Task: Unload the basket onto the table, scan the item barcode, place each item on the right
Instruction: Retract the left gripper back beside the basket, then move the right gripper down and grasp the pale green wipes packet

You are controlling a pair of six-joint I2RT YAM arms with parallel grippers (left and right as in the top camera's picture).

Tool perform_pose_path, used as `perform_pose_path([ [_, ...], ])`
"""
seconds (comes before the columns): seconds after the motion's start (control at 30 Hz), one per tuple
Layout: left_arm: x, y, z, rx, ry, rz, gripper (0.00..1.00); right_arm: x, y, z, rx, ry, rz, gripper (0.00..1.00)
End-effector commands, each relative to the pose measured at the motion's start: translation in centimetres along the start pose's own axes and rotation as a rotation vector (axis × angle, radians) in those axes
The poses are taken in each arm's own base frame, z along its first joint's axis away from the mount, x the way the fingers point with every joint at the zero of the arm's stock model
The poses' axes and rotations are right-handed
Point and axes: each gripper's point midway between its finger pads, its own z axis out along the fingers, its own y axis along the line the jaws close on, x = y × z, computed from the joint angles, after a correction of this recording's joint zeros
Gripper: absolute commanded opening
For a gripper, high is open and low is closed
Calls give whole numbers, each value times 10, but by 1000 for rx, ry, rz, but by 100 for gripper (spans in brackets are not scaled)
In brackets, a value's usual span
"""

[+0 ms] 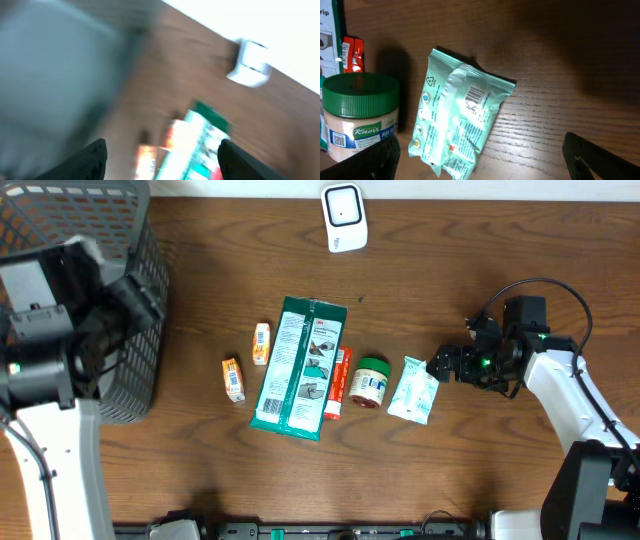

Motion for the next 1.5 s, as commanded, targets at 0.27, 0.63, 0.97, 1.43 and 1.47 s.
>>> perform_pose_path([
  [0.27,23,-67,-7,424,135,124,86,-10,27,-11,-157,-18,169,79],
  [0.63,23,-67,-7,424,135,124,87,-34,19,-84,-131,-24,287,1],
  [0.97,23,-67,-7,424,135,124,87,-37,8,-92,-17,-50,267,99],
  [1.43,23,-67,-6,424,135,124,87,3,-1,-30,22,38,319,95],
  [1.47,23,-67,-7,424,135,124,87,8,0,-22,20,42,322,95],
])
